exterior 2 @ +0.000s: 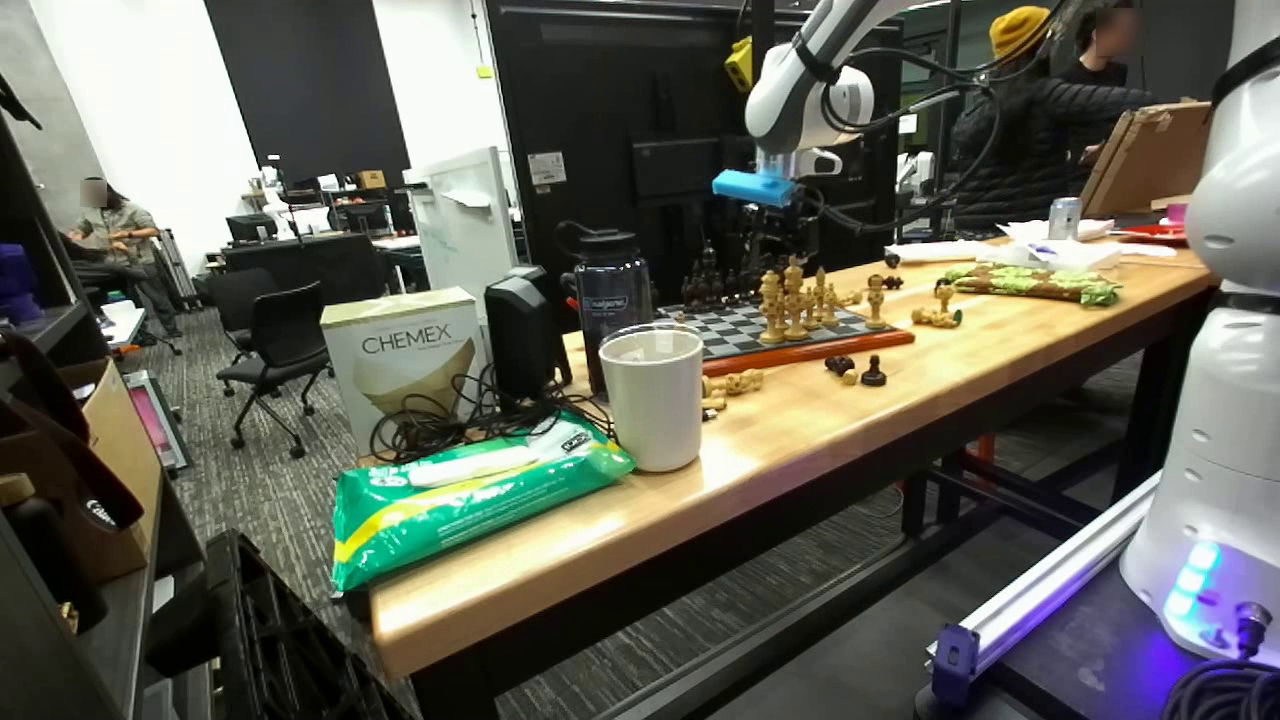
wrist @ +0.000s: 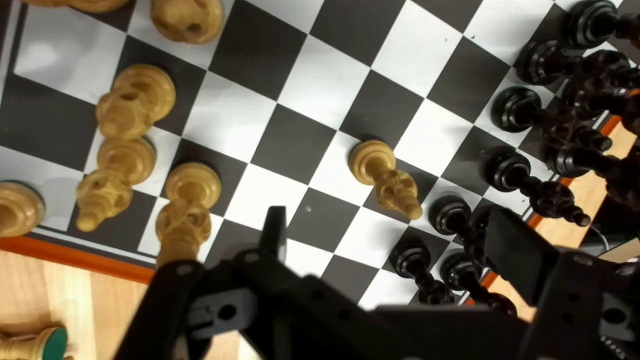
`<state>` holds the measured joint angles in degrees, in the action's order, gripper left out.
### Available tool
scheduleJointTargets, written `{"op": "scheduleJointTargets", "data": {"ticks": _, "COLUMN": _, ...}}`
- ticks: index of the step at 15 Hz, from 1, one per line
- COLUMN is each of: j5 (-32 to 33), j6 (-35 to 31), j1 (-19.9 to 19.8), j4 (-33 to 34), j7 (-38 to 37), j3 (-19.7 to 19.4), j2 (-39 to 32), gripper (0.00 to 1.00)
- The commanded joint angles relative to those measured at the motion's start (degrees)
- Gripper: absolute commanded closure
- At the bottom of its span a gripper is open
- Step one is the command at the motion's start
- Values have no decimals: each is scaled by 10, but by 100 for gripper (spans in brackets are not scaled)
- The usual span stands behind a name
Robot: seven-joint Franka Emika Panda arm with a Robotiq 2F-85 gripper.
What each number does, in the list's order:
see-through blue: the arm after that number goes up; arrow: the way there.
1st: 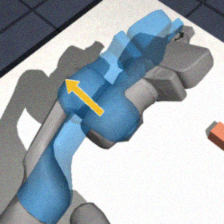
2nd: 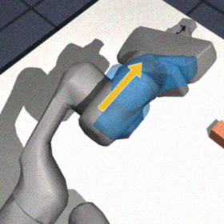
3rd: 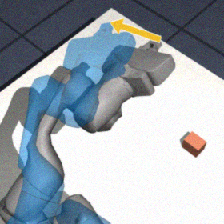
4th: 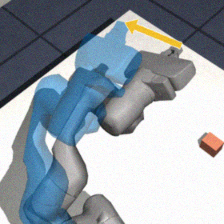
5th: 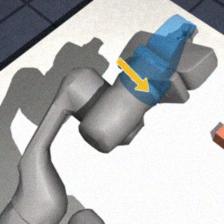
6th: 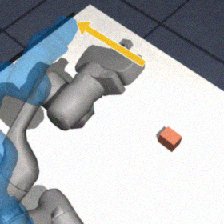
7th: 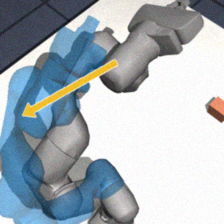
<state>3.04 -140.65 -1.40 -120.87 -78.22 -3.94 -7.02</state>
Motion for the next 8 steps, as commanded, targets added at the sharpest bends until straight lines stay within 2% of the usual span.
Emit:
{"op": "scheduleJointTargets", "data": {"ticks": 1, "j5": -15, "j6": 9, "j1": 0, "j4": 1, "j7": 16, "j3": -3, "j2": -6, "gripper": 0}}
{"op": "scheduleJointTargets", "data": {"ticks": 4, "j5": -14, "j6": 13, "j1": 0, "j4": 3, "j7": 18, "j3": -4, "j2": -13, "gripper": 0}}
{"op": "scheduleJointTargets", "data": {"ticks": 5, "j5": -15, "j6": 13, "j1": 1, "j4": 4, "j7": 18, "j3": -4, "j2": -14, "gripper": 25}}
{"op": "scheduleJointTargets", "data": {"ticks": 6, "j5": -15, "j6": 13, "j1": 1, "j4": 4, "j7": 20, "j3": -4, "j2": -15, "gripper": 26}}
{"op": "scheduleJointTargets", "data": {"ticks": 8, "j5": -16, "j6": 13, "j1": 1, "j4": 4, "j7": 22, "j3": -5, "j2": -18, "gripper": 39}}
